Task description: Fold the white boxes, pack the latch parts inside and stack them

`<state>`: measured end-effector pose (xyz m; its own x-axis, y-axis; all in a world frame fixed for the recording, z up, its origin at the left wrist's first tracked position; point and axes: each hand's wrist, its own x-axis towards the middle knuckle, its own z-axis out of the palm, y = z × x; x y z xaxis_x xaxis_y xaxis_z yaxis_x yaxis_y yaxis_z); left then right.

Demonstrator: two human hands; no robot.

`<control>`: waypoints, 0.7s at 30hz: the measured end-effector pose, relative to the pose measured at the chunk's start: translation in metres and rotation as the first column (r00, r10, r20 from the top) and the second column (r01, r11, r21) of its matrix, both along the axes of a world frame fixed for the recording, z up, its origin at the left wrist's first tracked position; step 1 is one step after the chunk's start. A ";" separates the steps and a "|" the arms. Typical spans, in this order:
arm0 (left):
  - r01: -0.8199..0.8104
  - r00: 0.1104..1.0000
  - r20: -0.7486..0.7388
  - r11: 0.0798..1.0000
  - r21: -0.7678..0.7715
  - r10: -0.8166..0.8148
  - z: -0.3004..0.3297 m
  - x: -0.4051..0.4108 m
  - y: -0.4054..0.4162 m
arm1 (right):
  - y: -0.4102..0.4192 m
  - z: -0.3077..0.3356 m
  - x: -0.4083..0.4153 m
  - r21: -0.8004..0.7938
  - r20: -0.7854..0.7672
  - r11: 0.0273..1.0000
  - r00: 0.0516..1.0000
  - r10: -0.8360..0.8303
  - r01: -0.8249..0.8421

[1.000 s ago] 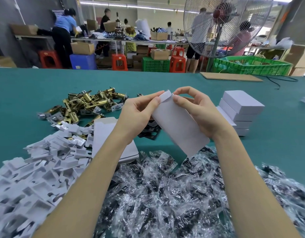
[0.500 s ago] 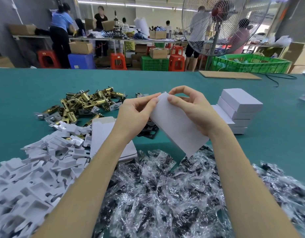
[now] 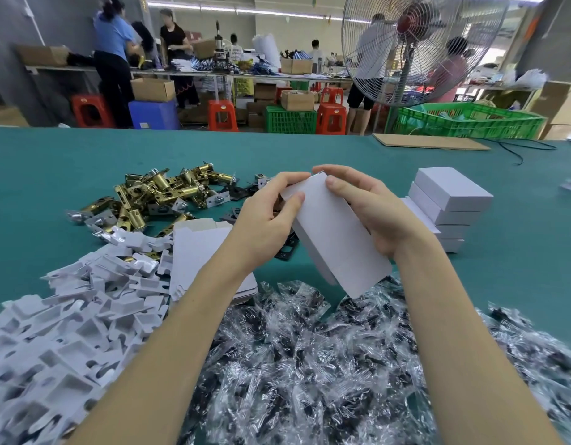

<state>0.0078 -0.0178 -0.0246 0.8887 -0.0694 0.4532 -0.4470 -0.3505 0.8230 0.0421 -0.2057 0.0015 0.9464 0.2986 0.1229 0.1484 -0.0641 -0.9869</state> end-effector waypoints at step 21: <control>-0.028 0.994 -0.109 0.922 -0.387 -0.016 -0.007 0.006 -0.008 | 0.007 -0.002 0.003 0.136 -0.115 0.990 0.993 -0.015 0.030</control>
